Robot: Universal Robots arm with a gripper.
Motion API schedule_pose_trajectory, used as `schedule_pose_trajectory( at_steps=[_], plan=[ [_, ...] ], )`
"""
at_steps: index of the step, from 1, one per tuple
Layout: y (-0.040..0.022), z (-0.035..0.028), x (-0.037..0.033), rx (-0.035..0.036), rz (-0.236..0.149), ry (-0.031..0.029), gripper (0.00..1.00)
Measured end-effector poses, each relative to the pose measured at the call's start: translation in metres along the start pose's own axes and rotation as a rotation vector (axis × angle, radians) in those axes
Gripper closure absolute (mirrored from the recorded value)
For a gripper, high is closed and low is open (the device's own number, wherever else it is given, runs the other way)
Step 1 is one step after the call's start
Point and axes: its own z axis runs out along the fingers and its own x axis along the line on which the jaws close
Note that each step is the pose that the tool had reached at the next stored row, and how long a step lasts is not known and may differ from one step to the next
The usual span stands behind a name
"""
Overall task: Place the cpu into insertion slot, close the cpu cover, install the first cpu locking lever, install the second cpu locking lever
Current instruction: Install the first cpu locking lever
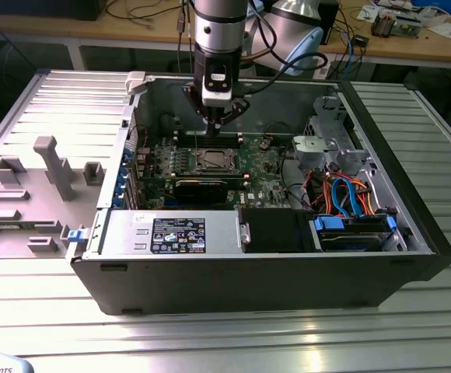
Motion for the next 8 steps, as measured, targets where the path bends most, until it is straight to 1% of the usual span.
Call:
schedule_pose_trajectory(
  at_steps=[2,3,5,8],
  plan=[
    [0.0000,0.0000,0.0000,0.0000,-0.038,-0.0006,0.89],
    [-0.0001,0.0000,0.0000,0.0002,-0.070,-0.0010,0.89],
    [0.0000,0.0001,0.0000,0.0001,-0.106,-0.0016,0.89],
    [-0.0001,0.0001,0.0001,0.0001,-0.113,-0.0017,0.89]
  ],
)
